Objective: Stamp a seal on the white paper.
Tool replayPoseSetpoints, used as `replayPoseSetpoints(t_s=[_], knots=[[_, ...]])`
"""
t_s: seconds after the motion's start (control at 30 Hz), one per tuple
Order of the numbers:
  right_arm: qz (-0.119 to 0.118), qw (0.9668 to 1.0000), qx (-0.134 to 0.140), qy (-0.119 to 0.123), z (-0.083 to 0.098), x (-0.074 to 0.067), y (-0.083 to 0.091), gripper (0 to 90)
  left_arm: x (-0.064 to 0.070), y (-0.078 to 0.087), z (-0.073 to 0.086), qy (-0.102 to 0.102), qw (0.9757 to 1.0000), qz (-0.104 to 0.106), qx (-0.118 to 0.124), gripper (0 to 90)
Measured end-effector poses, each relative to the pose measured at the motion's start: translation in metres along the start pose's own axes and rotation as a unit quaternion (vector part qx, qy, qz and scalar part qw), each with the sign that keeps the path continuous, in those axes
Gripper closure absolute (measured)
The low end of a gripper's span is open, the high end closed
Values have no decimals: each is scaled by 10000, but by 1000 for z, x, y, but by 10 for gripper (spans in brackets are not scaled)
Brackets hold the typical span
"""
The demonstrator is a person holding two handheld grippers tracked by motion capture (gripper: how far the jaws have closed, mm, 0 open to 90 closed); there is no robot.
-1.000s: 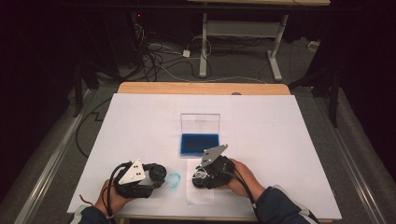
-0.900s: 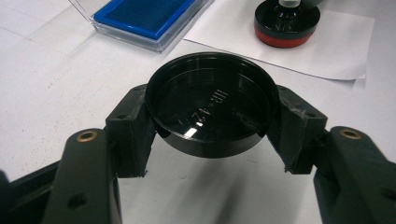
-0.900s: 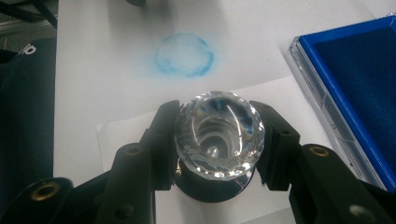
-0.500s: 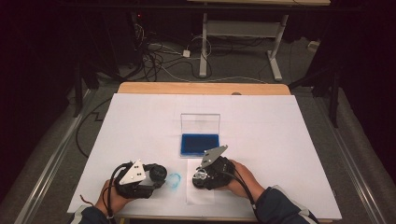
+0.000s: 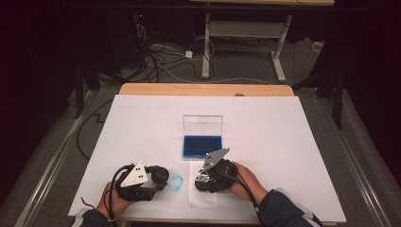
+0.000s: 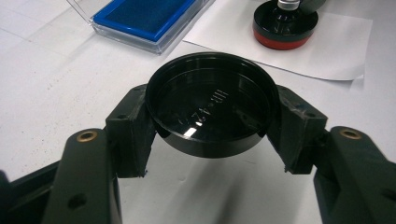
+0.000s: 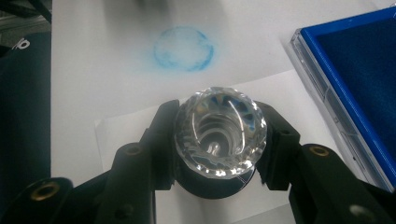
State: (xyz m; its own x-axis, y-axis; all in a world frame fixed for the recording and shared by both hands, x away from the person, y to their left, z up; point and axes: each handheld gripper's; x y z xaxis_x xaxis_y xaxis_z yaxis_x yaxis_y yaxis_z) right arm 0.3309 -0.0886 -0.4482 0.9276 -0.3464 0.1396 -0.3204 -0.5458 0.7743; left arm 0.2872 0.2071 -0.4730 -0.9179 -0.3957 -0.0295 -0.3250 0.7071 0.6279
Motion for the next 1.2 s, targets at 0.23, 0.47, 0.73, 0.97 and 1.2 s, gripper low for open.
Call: replayPoseSetpoints(t_s=[0.23,0.47,0.73,0.97,1.2], knots=[[7,10000,9,3,1,0,0,563,0,0,0,5,10000,-7,-6,363],[32,10000,-18,26,0,-1,-1,562,0,0,0,9,10000,-11,-8,363],[13,10000,5,73,-1,-1,4,561,0,2,-1,6,10000,-42,30,363],[145,9991,391,-55,-4,6,23,560,0,2,-1,2,10000,-52,32,363],[311,9970,698,-153,-5,13,40,560,-1,1,-1,17,10000,-43,38,363]])
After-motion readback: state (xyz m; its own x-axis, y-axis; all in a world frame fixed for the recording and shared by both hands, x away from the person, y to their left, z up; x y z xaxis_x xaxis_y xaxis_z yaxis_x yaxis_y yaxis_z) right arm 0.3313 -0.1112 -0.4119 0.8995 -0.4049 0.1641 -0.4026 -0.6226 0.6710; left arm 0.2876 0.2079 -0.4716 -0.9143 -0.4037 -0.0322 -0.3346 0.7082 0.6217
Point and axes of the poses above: each handheld gripper's, and its own axes: y roughly backward along the jaws, z roughly out of its underside, x roughly to its right, and after that the axes turned 8 degrees about z, right-handed
